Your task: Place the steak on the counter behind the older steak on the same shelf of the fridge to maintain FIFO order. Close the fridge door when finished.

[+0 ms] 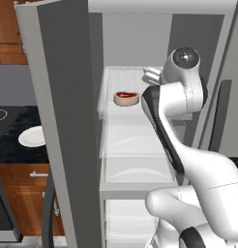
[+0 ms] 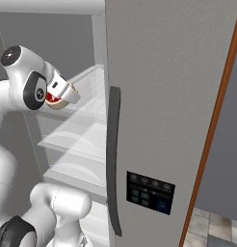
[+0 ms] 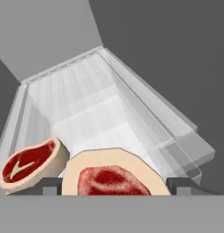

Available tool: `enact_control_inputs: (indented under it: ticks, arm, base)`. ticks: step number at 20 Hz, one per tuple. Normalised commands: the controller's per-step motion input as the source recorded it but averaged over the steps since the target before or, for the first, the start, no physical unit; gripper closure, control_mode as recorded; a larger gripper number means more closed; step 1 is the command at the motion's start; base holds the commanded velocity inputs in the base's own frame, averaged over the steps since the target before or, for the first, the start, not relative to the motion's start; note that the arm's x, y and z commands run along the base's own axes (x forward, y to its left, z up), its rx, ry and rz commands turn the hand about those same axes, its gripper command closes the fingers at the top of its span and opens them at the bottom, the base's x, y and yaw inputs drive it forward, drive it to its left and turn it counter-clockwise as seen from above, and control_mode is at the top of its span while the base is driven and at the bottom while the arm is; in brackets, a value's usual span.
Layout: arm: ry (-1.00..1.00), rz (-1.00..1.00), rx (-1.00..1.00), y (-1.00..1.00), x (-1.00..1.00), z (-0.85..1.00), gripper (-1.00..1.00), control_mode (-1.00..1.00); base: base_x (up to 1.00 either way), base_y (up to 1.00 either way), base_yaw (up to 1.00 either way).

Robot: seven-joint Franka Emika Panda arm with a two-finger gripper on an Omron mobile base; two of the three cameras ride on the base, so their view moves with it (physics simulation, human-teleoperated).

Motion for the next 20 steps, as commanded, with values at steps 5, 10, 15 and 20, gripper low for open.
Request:
enact_control_inputs:
  ticks: [5,10,15,20]
  arm:
    - [-0.12,0.0,-0.04,0.0,0.75,0.0,1.0,-1.0]
    - [0.0,-0.01,-0.02,0.0,0.67,0.01,1.0,-1.0]
    - [0.11,-0.07,0.0,-0.01,0.47,0.27,1.0,-1.0]
    - [0.09,-0.03,0.0,-0.11,0.41,0.14,1.0,-1.0]
  base:
    - [0.0,0.0,0.0]
    - [0.0,0.0,0.0]
    - [0.0,0.0,0.0]
    - [0.0,0.0,0.0]
